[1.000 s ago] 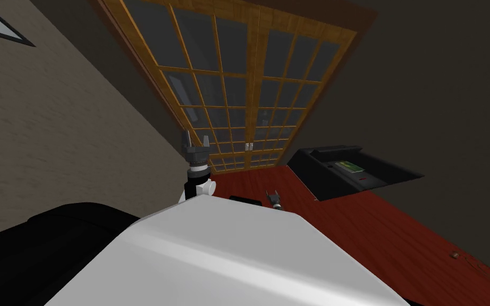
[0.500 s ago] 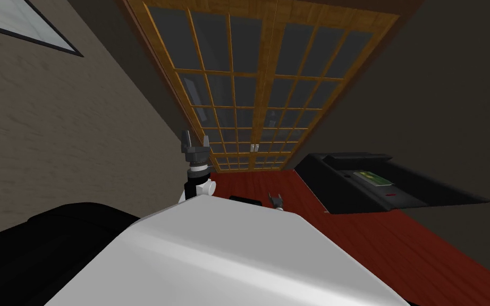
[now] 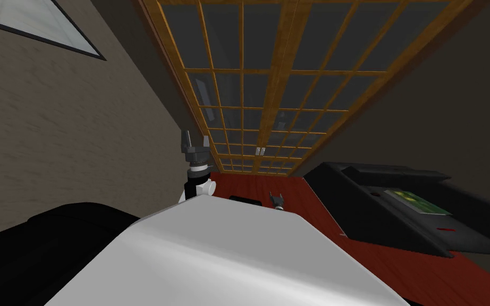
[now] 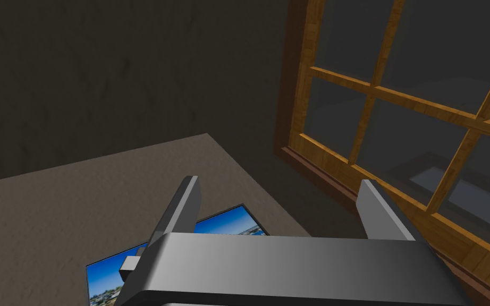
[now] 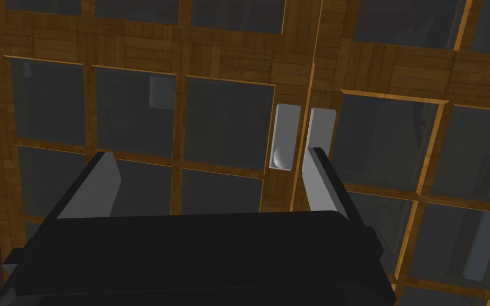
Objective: Pull the door open
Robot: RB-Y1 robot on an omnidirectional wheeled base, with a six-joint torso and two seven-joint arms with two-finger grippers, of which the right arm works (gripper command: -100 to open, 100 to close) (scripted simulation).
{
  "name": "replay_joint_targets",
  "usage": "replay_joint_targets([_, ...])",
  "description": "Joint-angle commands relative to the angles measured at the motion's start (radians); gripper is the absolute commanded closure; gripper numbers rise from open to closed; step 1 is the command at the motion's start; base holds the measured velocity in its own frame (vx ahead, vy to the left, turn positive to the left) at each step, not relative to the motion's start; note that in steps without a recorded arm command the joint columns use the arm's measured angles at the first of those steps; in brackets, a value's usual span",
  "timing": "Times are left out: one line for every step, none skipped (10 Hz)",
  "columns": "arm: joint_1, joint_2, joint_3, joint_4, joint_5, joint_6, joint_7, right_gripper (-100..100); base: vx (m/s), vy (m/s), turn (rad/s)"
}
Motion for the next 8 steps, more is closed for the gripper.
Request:
replay_joint_targets([-0.018, 0.01, -0.017, 0.004, -0.015, -0.002, 0.013, -100, 0.19, -0.019, 0.18])
replay_joint_targets([-0.028, 0.017, -0.023, 0.001, -0.021, -0.002, 0.018, -100, 0.22, -0.023, 0.156])
replay_joint_targets([-0.028, 0.017, -0.023, 0.001, -0.021, -0.002, 0.018, -100, 0.133, -0.014, 0.034])
replay_joint_targets([-0.042, 0.027, -0.032, -0.003, -0.029, -0.003, 0.025, -100, 0.11, -0.021, 0.098])
replay_joint_targets([-0.053, 0.034, -0.038, -0.007, -0.035, -0.004, 0.029, -100, 0.155, -0.024, 0.17])
replay_joint_targets([-0.063, 0.04, -0.041, -0.011, -0.038, -0.004, 0.032, -100, 0.175, -0.027, 0.117])
replay_joint_targets([-0.063, 0.04, -0.041, -0.011, -0.038, -0.004, 0.032, -100, 0.112, -0.03, 0.016])
replay_joint_targets([-0.083, 0.051, -0.047, -0.019, -0.045, -0.006, 0.037, -100, 0.13, -0.041, 0.103])
